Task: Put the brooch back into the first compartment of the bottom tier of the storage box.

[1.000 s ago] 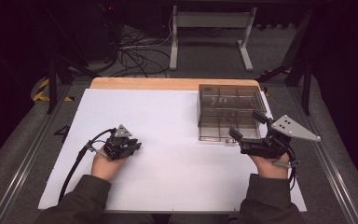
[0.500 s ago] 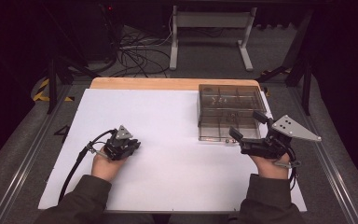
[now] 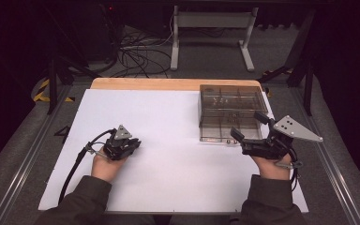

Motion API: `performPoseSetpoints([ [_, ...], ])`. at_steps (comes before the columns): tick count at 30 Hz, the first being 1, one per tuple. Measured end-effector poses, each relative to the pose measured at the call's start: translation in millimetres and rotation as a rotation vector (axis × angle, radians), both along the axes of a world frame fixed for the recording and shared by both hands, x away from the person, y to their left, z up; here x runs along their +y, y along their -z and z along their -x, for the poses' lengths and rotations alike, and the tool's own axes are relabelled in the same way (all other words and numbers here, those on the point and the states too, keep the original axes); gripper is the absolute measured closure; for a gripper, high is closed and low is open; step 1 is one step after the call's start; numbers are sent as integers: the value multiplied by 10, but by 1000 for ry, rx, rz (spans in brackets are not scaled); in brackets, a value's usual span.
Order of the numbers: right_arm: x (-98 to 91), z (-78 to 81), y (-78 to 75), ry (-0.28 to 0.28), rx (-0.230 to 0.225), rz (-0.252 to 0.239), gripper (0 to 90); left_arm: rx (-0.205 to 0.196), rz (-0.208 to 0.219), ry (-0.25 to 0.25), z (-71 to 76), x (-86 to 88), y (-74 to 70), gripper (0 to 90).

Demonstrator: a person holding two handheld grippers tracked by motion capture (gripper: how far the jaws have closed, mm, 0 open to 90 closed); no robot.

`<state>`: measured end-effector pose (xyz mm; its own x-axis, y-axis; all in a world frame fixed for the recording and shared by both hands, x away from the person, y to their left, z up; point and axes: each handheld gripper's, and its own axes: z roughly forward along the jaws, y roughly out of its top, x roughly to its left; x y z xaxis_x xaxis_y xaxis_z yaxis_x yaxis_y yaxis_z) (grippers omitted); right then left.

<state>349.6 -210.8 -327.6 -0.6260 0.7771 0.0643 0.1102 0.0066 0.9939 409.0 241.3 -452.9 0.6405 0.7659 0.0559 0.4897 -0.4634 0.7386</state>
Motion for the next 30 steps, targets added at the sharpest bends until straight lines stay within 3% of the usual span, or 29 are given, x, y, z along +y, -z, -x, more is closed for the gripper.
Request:
performPoseSetpoints([
  [13,2,-6,9,-2,6,2,9,-23,25,17,54,-47,-65,799],
  [30,-27,-3,8,2,5,-2,9,-47,-5,88,141,-382,-152,798],
])
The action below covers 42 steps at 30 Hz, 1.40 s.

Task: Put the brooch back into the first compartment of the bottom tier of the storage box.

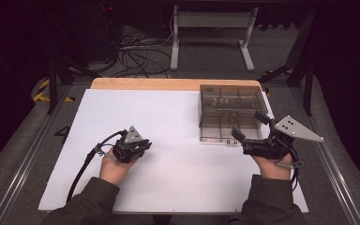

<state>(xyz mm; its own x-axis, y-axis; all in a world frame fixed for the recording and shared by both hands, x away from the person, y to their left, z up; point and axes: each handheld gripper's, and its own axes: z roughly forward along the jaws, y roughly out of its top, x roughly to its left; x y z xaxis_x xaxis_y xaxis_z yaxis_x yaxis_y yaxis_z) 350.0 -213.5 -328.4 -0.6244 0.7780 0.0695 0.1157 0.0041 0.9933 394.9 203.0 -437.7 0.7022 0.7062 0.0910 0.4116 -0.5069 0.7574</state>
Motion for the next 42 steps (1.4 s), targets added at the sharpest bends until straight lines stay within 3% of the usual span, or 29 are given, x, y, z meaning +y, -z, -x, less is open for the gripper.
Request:
performPoseSetpoints([
  [26,-43,18,-9,-1,-2,-3,12,-35,6,47,-55,-375,-224,798],
  [42,-64,29,-18,-6,-6,-11,14,-46,4,63,-128,-574,-272,798],
])
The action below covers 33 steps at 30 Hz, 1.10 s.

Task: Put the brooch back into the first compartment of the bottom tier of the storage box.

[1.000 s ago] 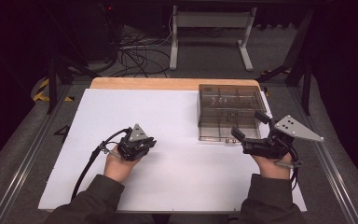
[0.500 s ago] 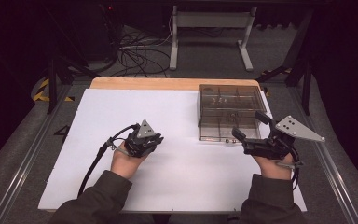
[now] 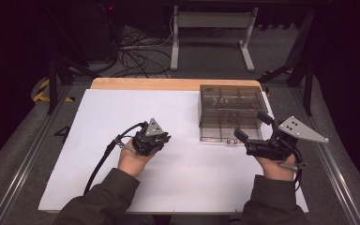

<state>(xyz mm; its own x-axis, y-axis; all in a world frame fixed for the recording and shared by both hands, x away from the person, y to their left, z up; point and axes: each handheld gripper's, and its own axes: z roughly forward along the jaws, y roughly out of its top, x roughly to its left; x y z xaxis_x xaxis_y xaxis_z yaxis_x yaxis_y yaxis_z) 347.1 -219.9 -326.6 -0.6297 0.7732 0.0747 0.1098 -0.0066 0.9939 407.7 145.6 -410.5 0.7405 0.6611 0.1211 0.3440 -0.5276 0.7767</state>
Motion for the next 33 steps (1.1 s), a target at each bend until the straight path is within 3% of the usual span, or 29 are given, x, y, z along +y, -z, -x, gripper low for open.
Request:
performPoseSetpoints([
  [33,-37,5,5,-3,-2,-11,14,-29,5,19,-178,-324,-58,798],
])
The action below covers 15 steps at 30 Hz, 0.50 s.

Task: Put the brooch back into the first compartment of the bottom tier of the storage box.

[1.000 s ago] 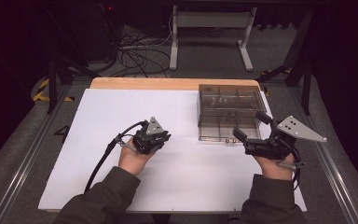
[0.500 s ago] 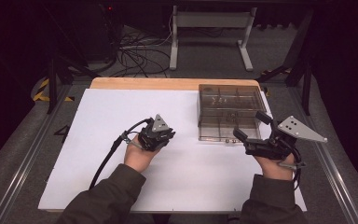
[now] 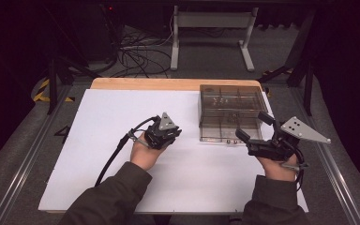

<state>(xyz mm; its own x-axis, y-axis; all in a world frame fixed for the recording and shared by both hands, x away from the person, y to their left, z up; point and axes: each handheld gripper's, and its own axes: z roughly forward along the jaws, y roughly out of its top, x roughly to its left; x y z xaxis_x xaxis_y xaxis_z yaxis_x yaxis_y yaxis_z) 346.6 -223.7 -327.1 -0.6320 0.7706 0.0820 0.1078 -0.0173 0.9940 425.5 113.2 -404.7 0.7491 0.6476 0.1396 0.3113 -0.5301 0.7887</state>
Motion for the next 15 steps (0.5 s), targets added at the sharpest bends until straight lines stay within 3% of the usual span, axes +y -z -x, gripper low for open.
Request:
performPoseSetpoints([
  [15,-14,0,7,0,3,-3,14,-14,11,14,-57,-158,-43,798],
])
